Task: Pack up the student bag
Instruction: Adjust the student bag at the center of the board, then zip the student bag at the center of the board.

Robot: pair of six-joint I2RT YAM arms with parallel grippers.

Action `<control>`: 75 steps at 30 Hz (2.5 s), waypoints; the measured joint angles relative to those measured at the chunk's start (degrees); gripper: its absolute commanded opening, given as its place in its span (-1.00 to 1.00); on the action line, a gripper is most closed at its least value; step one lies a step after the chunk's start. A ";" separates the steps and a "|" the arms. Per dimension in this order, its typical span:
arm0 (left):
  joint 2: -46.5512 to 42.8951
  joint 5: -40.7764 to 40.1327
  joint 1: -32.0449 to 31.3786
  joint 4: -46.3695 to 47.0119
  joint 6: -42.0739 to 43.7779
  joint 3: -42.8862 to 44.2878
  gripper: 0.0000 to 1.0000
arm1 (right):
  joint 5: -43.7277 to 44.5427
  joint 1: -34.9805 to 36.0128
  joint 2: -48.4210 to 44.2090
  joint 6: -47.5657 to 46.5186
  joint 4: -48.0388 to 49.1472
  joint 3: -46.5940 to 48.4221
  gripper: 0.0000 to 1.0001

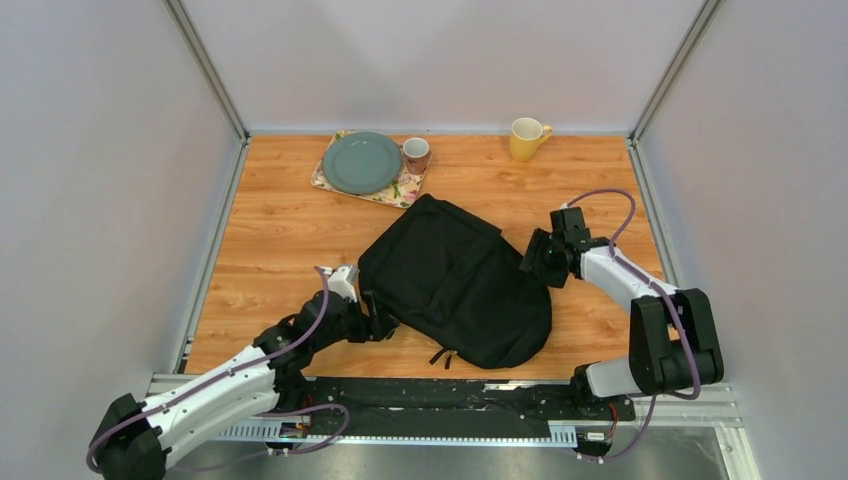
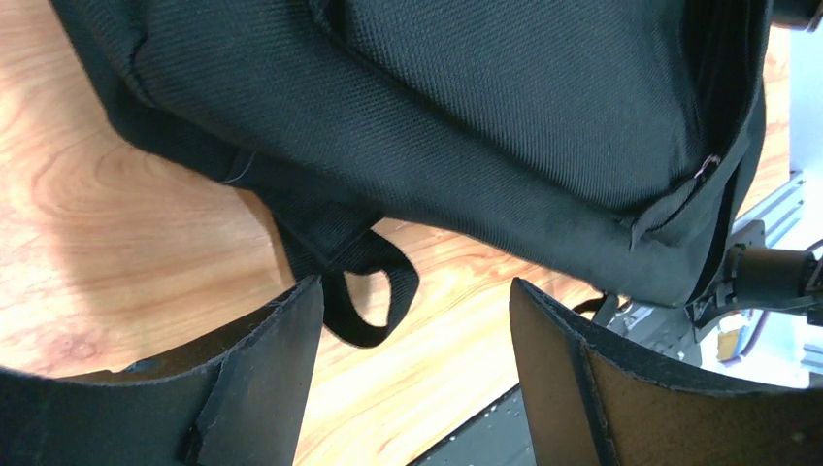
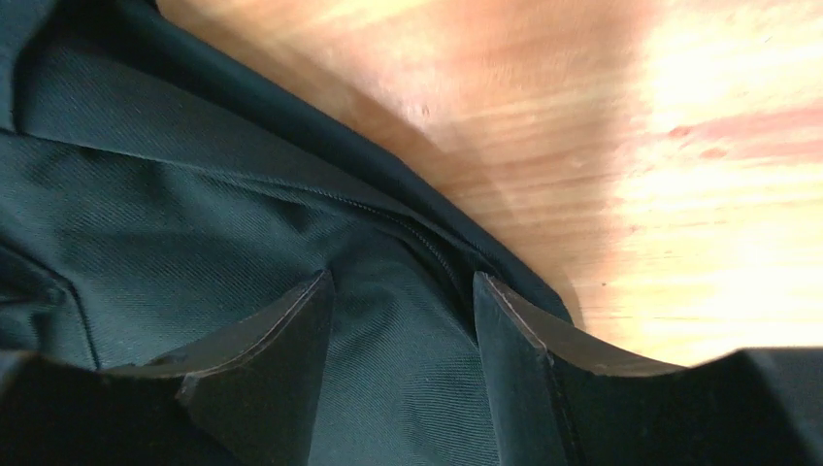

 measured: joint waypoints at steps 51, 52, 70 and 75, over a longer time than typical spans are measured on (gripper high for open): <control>-5.22 14.16 36.52 -3.17 2.78 5.18 0.61 | 3.08 44.52 4.92 -8.44 -4.11 28.39 0.24; -5.20 13.64 36.52 -4.24 3.10 6.01 0.61 | 4.00 45.53 6.40 -9.09 -4.26 29.42 0.24; -11.17 5.70 36.50 -16.17 4.42 8.04 0.61 | 32.48 59.25 27.43 -12.68 -3.10 41.62 0.04; -11.26 5.70 36.52 -16.74 4.48 8.07 0.62 | 37.75 59.45 31.63 -13.11 -3.15 44.83 -0.37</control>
